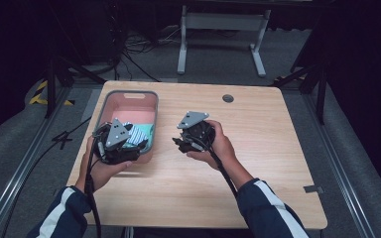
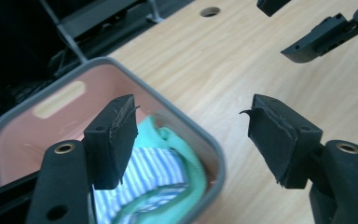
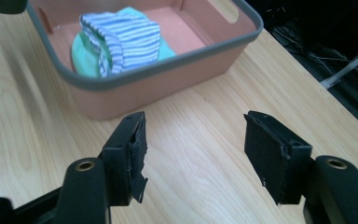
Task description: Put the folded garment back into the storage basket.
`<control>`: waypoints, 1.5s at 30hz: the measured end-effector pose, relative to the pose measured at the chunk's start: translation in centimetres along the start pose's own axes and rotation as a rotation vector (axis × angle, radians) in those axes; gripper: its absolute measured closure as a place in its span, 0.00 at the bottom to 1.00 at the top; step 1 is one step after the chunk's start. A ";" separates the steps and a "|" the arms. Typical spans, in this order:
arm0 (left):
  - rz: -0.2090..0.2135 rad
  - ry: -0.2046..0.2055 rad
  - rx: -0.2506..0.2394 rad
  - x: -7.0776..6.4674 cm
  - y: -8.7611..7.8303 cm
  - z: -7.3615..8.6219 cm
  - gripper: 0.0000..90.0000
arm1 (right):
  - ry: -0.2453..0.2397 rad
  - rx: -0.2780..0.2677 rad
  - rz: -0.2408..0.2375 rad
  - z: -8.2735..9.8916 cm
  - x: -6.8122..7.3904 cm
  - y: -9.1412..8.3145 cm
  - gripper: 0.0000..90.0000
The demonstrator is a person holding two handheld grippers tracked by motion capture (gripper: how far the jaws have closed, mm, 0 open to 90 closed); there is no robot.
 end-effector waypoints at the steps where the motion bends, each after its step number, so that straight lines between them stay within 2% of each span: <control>1: 0.007 0.005 0.005 -0.3 0.1 0.1 0.35 | -0.008 0.004 0.000 0.4 0.0 -0.2 0.43; 4: 0.017 0.031 0.026 -1.3 0.7 0.3 0.33 | -0.010 0.021 0.005 1.6 0.0 -0.6 0.42; 11: 0.061 0.068 0.042 -3.6 1.2 0.7 0.30 | 0.013 0.030 0.021 3.7 -0.8 -1.6 0.41; 12: 0.064 0.078 0.052 -3.9 1.3 0.8 0.29 | 0.011 0.031 0.038 4.2 -1.1 -2.0 0.40; 17: 0.067 0.121 0.076 -5.3 2.0 1.3 0.28 | 0.014 0.044 0.047 5.6 -1.5 -2.6 0.40; 20: 0.090 0.128 0.087 -6.3 2.6 1.8 0.27 | 0.026 0.047 0.048 6.6 -1.6 -3.1 0.39; 22: 0.111 0.151 0.107 -7.0 3.1 2.3 0.26 | 0.034 0.050 0.057 7.7 -2.0 -3.4 0.38; 25: 0.117 0.162 0.106 -7.4 3.3 2.5 0.25 | 0.041 0.052 0.065 8.5 -2.1 -3.6 0.38; 29: 0.151 0.174 0.120 -8.1 3.7 3.1 0.25 | 0.054 0.058 0.074 10.1 -2.3 -4.2 0.38; 32: 0.185 0.187 0.150 -9.0 4.3 4.0 0.23 | 0.039 0.074 0.075 11.8 -2.2 -4.7 0.37; 35: 0.191 0.180 0.163 -9.2 4.5 4.5 0.23 | 0.033 0.088 0.096 12.8 -2.4 -5.0 0.36; 37: 0.208 0.177 0.163 -9.4 4.7 5.0 0.23 | 0.064 0.088 0.091 13.8 -2.5 -5.5 0.35; 39: 0.194 0.191 0.189 -9.3 5.0 5.7 0.23 | 0.077 0.081 0.076 14.7 -2.4 -5.9 0.34; 45: 0.206 0.188 0.205 -9.2 5.5 7.0 0.23 | 0.139 0.075 0.073 18.5 -2.8 -6.8 0.33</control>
Point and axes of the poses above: each handheld gripper's, and its own axes: y roughly forward along the jaws, z roughly out of its underside, x roughly to its left, the point moved 9 cm from there along y, roughly forward along the jaws, and after that the axes turned 1 degree about -z, right-handed, at the moved point
